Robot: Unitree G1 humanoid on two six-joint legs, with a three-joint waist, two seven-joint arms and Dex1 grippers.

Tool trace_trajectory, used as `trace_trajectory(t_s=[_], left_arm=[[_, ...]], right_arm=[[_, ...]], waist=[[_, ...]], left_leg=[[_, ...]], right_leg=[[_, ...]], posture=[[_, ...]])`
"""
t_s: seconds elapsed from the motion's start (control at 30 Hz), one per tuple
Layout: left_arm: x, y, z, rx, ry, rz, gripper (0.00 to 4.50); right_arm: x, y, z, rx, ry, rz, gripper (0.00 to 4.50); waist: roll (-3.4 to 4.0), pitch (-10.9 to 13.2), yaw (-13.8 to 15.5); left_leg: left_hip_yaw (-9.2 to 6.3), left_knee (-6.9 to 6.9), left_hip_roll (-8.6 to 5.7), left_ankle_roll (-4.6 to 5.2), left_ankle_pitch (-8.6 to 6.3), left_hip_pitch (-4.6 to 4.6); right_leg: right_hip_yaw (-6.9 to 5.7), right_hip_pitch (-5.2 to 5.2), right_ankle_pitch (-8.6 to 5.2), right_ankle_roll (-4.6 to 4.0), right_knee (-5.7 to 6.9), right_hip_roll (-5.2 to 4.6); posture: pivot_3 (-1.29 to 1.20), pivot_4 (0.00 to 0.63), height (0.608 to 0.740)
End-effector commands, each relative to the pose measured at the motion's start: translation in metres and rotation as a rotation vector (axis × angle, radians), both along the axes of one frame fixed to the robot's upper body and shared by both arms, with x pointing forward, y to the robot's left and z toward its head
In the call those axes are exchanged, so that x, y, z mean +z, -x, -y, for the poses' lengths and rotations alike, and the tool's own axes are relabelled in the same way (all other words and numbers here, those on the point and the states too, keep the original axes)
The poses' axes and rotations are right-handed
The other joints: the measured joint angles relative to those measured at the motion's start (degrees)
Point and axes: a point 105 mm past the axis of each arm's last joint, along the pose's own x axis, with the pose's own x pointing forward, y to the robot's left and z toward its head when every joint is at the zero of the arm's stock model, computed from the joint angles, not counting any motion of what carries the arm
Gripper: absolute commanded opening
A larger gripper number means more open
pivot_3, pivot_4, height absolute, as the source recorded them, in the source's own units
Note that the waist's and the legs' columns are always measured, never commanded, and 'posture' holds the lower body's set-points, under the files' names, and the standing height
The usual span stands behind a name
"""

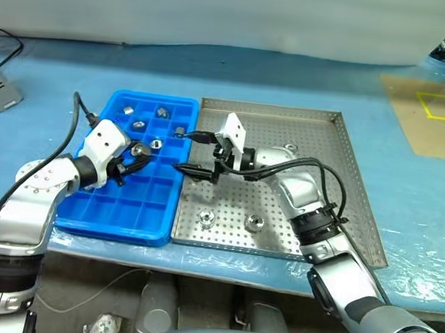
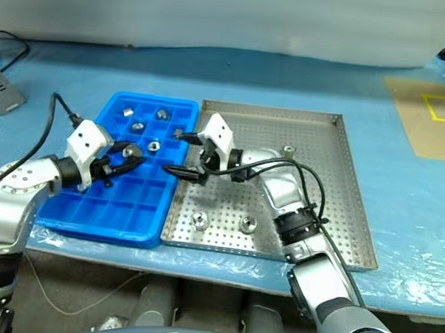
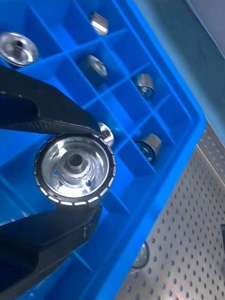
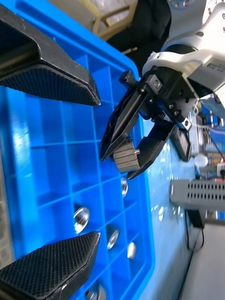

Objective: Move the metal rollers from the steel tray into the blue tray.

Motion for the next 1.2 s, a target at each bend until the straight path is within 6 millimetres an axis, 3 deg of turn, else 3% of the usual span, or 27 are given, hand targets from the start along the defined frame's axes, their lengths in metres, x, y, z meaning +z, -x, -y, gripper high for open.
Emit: trace_trajectory(t_s=[0.03, 0.23, 0.6, 0.83, 1.07, 1.2], left_arm=[[0.010, -0.002, -0.011, 0.104, 0.004, 0.078, 1.90], [0.005, -0.017, -0.019, 0.215, 0.026, 0.096, 1.90], [-0.024, -0.034, -0.019, 0.222, 0.008, 0.015, 1.90], [-0.023, -0.040, -0.017, 0.189, -0.004, 0.025, 4.24], [0.006, -0.045, 0.008, 0.040, 0.018, 0.079, 4.24], [0.022, -0.038, 0.036, -0.176, -0.002, 0.070, 4.24]], right_arm=[[0.011, 0.002, -0.007, 0.046, -0.016, 0.050, 4.50], [0.009, 0.001, -0.006, 0.066, 0.000, 0.060, 4.50], [0.006, -0.006, 0.009, -0.014, 0.030, 0.073, 4.50], [0.006, -0.008, 0.015, -0.054, 0.029, 0.078, 4.50], [0.008, -0.011, 0.021, -0.092, 0.029, 0.095, 4.50], [0.013, -0.013, 0.037, -0.123, 0.037, 0.108, 4.50]], waist=[[0.00, 0.00, 0.64], [-0.01, 0.00, 2.04], [-0.01, 0.00, 1.86], [-0.02, -0.01, 1.58], [-0.02, -0.01, 1.52], [-0.02, -0.01, 1.29]], left_leg=[[-0.02, 0.00, 0.00, 0.00, 0.00, -0.01], [-0.15, 0.01, -0.01, -0.06, 0.03, -0.03], [-0.29, 0.02, -0.09, -0.16, 0.10, -0.06], [-0.31, 0.05, -0.11, -0.22, 0.14, -0.04], [-0.31, 0.07, -0.10, -0.34, 0.21, -0.05], [-0.30, 0.09, -0.13, -0.37, 0.23, -0.02]], right_leg=[[0.00, 0.00, 0.00, 0.00, 0.01, 0.00], [-0.02, 0.00, 0.00, 0.01, 0.06, 0.01], [-0.03, -0.02, 0.01, 0.02, 0.08, 0.02], [-0.03, -0.01, 0.01, 0.02, 0.15, 0.02], [-0.03, -0.02, 0.01, 0.02, 0.18, 0.02], [0.00, -0.01, 0.01, 0.02, 0.21, 0.02]], posture=[[0.44, 0.150, 0.740], [0.43, 0.150, 0.740], [0.35, 0.150, 0.740], [0.31, 0.150, 0.740], [0.25, 0.150, 0.740], [0.17, 0.150, 0.740]])
